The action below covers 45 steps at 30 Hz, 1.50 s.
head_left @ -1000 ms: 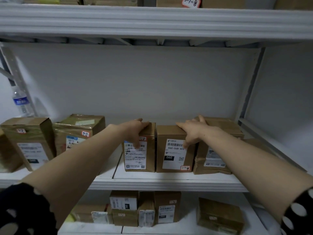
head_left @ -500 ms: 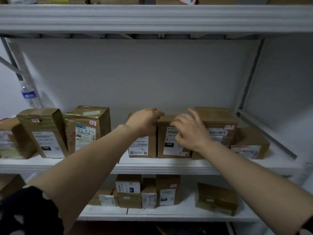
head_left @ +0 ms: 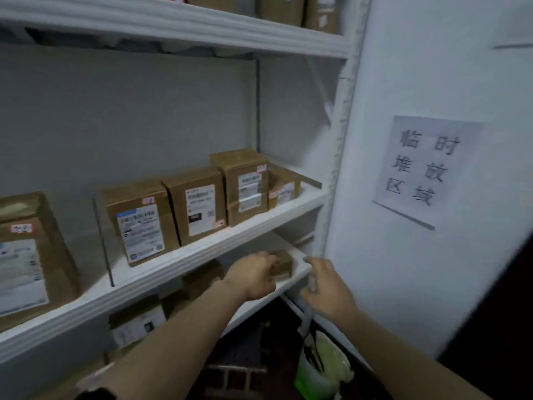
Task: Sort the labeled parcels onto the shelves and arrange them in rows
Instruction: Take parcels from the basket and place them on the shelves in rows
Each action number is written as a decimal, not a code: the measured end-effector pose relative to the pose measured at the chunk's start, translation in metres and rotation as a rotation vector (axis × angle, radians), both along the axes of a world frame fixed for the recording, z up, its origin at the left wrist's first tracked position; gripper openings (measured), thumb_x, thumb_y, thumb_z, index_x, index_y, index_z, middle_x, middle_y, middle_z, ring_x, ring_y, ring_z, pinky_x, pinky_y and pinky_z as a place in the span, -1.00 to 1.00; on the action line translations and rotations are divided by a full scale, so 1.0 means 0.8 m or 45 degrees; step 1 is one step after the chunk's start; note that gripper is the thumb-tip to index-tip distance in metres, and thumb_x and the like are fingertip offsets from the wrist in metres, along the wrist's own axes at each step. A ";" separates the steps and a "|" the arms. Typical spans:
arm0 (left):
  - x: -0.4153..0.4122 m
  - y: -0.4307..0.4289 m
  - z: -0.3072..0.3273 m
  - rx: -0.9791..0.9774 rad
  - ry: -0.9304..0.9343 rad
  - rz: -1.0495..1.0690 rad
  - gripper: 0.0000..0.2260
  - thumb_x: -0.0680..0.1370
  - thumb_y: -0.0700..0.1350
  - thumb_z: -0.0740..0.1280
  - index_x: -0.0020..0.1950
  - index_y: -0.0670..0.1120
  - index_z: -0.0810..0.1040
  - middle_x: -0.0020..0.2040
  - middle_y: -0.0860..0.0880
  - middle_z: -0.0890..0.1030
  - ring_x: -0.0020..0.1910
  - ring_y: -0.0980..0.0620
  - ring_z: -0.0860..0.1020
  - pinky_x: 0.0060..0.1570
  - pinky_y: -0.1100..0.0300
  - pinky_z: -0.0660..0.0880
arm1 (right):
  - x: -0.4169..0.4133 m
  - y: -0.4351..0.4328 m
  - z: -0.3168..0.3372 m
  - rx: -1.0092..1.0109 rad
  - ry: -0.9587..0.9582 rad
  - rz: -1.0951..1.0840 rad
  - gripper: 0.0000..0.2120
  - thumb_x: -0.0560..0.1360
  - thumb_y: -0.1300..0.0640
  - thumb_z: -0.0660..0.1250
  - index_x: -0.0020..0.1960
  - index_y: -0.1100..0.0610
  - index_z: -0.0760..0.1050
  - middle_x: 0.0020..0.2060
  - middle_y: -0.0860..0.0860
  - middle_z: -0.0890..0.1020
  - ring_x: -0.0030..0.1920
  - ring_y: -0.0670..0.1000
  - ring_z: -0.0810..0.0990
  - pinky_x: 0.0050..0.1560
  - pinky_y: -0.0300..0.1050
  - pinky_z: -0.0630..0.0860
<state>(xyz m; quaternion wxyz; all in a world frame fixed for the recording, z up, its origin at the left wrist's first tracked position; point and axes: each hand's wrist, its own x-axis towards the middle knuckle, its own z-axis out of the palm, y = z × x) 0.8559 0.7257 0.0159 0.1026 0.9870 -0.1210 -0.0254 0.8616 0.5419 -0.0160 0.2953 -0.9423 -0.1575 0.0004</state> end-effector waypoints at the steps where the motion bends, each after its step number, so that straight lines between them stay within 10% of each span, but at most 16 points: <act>1: -0.006 -0.021 -0.010 -0.001 0.036 -0.045 -0.52 0.51 -0.04 0.32 0.43 -0.05 0.38 0.34 -0.08 0.45 0.31 -0.09 0.43 0.25 0.08 0.39 | -0.023 -0.023 -0.008 0.014 0.068 -0.068 -0.44 0.50 0.12 0.29 0.46 0.07 0.20 0.40 0.05 0.26 0.31 0.07 0.41 0.18 -0.04 0.44; 13: -0.175 -0.367 -0.027 0.028 0.147 -0.807 -0.51 0.56 0.01 0.29 0.48 -0.03 0.32 0.41 -0.04 0.38 0.36 -0.03 0.38 0.31 0.14 0.33 | -0.338 -0.326 -0.014 -0.038 0.270 -0.893 -0.61 0.53 0.10 0.29 0.35 0.05 0.42 0.30 0.01 0.41 0.24 -0.01 0.48 0.20 -0.14 0.46; 27: -0.685 -0.738 -0.065 0.164 0.221 -1.726 -0.57 0.54 0.01 0.30 0.41 0.02 0.42 0.34 -0.01 0.44 0.31 0.01 0.42 0.23 0.17 0.37 | -0.963 -0.567 -0.034 0.231 0.464 -1.951 -0.67 0.51 0.09 0.32 0.26 0.12 0.49 0.20 0.05 0.55 0.21 0.04 0.52 0.13 -0.17 0.44; 40: -0.855 -1.024 -0.105 0.217 0.245 -2.115 -0.58 0.55 -0.04 0.27 0.42 0.01 0.40 0.34 -0.01 0.42 0.32 0.00 0.40 0.24 0.15 0.38 | -1.137 -0.757 -0.073 0.335 0.325 -2.381 -0.76 0.53 0.17 0.27 0.19 0.09 0.53 0.04 0.02 0.61 -0.11 -0.03 0.57 -0.09 -0.15 0.50; 45: -0.874 -1.160 -0.123 0.109 0.402 -2.095 -0.57 0.54 -0.03 0.30 0.41 -0.02 0.42 0.34 -0.03 0.46 0.30 -0.01 0.43 0.24 0.12 0.39 | -1.151 -0.875 -0.101 0.408 0.439 -2.496 -0.74 0.54 0.17 0.27 0.22 0.08 0.51 0.15 0.02 0.58 0.17 0.01 0.53 0.19 -0.10 0.47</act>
